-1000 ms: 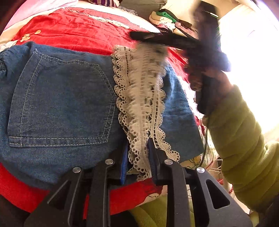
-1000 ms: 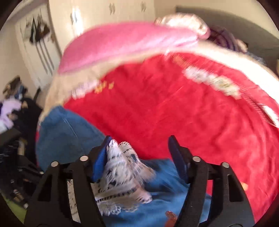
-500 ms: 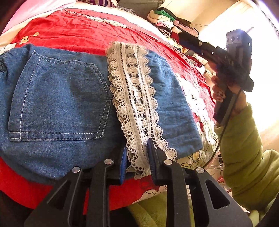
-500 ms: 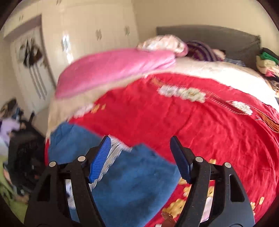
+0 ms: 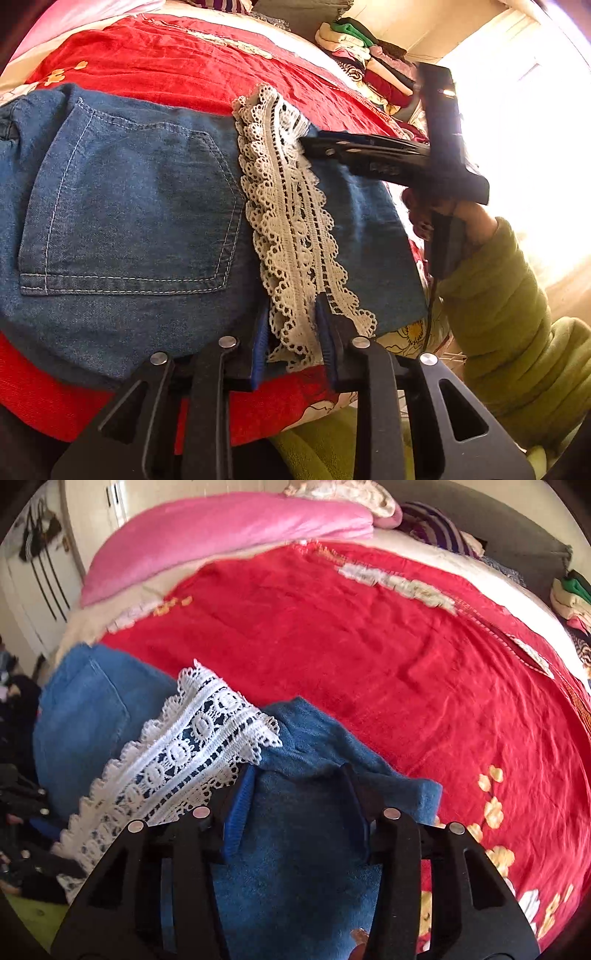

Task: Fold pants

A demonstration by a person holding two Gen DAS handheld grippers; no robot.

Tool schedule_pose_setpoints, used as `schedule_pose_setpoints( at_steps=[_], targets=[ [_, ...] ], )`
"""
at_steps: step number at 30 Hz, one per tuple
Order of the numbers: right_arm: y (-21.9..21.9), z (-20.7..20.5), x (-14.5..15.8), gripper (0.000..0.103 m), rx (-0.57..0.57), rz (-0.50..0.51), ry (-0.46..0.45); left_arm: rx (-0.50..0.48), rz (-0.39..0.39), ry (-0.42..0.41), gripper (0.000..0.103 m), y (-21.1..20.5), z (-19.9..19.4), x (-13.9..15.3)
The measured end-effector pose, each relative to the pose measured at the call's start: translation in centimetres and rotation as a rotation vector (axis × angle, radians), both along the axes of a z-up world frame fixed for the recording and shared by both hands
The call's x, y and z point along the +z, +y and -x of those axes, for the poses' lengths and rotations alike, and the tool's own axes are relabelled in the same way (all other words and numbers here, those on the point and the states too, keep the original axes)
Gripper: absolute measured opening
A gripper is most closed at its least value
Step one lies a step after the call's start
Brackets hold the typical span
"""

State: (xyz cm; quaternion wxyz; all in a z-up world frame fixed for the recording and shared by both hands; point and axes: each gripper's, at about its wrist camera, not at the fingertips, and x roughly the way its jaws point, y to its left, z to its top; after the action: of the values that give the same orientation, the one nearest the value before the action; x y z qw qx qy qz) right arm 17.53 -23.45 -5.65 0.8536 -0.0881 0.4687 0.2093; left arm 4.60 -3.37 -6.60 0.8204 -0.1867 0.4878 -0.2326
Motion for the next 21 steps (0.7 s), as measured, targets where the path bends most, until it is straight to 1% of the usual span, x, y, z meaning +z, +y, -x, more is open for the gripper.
schedule_pose_setpoints(
  at_steps=[2, 4, 9, 10, 11, 12, 15, 16, 17, 19, 21],
  targets=[
    [-1.3, 1.6, 1.9, 0.041, -0.017, -0.058, -0.05, 0.001, 0.006, -0.024, 0.035, 0.5, 0.4, 0.7],
    [-2.5, 3.0, 3.3, 0.049, -0.042, -0.079, -0.087, 0.007, -0.008, -0.051, 0.036, 0.7, 0.7, 1.5],
    [-4.0, 6.5, 5.4, 0.056, -0.064, -0.11, -0.14, 0.023, -0.069, -0.122, 0.036, 0.8, 1.8, 3.3],
    [-4.1, 7.3, 5.6, 0.058, -0.064, -0.112, -0.151, 0.023, -0.079, -0.131, 0.039, 0.6, 2.2, 3.4],
    [-4.1, 8.0, 5.8, 0.059, -0.063, -0.116, -0.159, 0.024, -0.091, -0.142, 0.048, 0.5, 2.4, 3.7],
    [-4.0, 8.5, 6.0, 0.06, -0.063, -0.124, -0.164, 0.026, -0.105, -0.152, 0.05, 0.4, 2.6, 3.9],
    [-3.7, 10.3, 6.4, 0.062, -0.054, -0.149, -0.18, 0.026, -0.137, -0.176, 0.051, -0.3, 2.5, 4.7],
    [-3.6, 10.8, 6.5, 0.064, -0.052, -0.149, -0.183, 0.027, -0.147, -0.185, 0.055, -0.4, 2.5, 4.9],
    [-3.6, 11.3, 6.5, 0.065, -0.048, -0.149, -0.186, 0.029, -0.152, -0.191, 0.065, -0.3, 2.4, 4.9],
    [-3.6, 12.4, 6.6, 0.065, -0.049, -0.148, -0.195, 0.044, -0.171, -0.207, 0.073, -0.5, 2.5, 5.2],
    [-3.8, 13.4, 6.5, 0.066, -0.053, -0.16, -0.191, 0.045, -0.18, -0.218, 0.074, -0.8, 2.5, 5.4]
  ],
)
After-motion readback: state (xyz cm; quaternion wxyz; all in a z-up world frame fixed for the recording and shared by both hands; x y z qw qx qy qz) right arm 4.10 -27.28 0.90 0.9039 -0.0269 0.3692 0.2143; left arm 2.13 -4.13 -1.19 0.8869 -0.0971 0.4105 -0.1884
